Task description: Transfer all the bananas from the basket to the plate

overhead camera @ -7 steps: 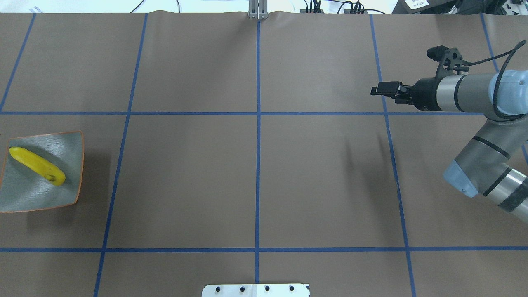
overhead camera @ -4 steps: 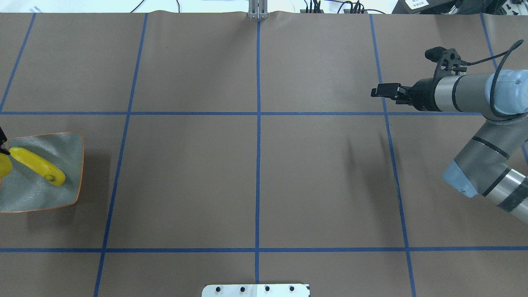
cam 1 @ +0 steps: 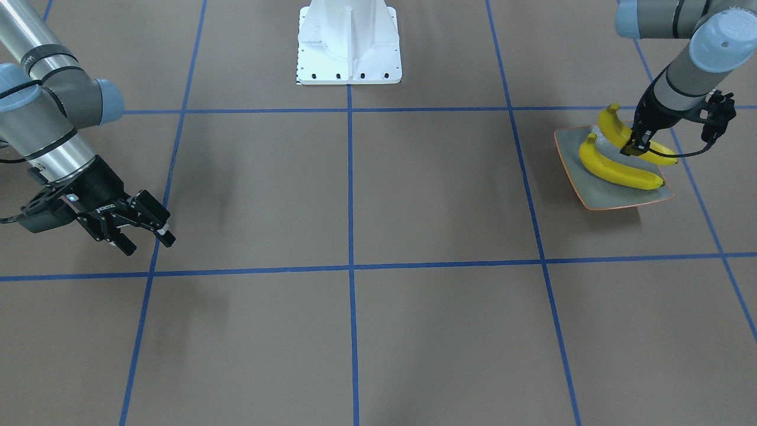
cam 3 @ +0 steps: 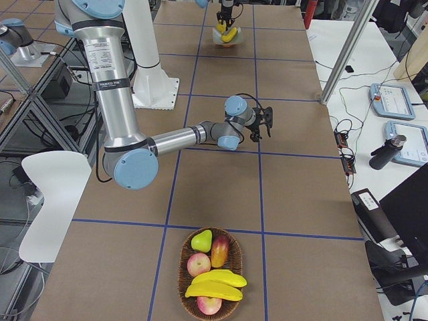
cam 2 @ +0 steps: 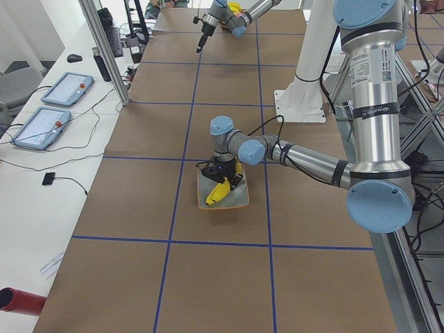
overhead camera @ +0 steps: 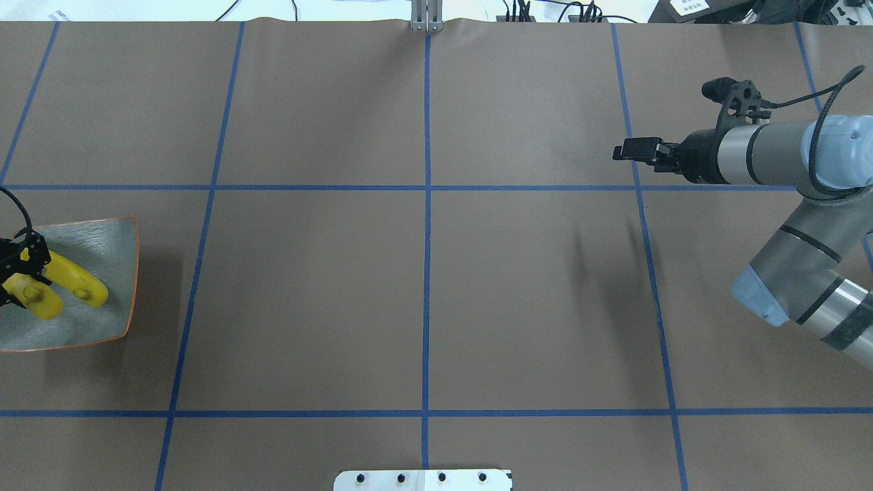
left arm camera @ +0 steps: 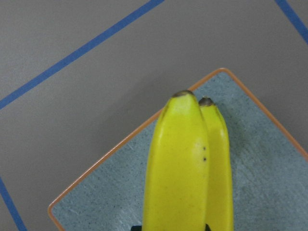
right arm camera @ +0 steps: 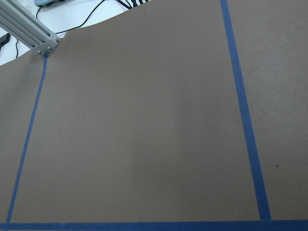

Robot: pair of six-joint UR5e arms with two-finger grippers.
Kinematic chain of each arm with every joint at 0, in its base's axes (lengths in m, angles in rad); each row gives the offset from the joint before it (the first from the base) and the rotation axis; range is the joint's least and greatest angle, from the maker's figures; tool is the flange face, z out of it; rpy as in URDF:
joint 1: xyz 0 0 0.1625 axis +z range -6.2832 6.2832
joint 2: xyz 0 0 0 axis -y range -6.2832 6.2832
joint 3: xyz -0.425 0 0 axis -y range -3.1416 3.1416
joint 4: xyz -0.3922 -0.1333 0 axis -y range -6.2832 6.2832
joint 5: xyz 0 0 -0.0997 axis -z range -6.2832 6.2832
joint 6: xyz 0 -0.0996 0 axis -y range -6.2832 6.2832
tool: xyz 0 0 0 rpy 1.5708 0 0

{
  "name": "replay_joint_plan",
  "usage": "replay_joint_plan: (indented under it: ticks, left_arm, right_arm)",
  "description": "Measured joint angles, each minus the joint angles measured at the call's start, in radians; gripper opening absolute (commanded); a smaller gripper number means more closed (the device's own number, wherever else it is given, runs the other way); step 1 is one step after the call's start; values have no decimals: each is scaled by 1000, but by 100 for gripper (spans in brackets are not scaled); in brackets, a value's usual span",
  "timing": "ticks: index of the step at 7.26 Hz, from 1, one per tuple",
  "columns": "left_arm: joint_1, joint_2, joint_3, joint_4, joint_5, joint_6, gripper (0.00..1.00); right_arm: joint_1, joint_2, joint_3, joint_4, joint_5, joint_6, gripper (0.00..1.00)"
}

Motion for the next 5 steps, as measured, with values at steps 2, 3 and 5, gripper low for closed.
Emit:
replay_joint_plan:
  ticks: [2, 3, 5]
  left_arm:
    - [10, 10, 4, -4, 6, -11, 6]
    - [12, 12, 9, -5, 7, -10, 20]
    - [15, 11, 22, -7, 6, -10, 99]
  right_arm:
    - [0, 1, 0, 0, 0, 0, 100]
    - [0, 1, 2, 0, 1, 0, 100]
    - [0, 2, 7, -1, 1, 0, 100]
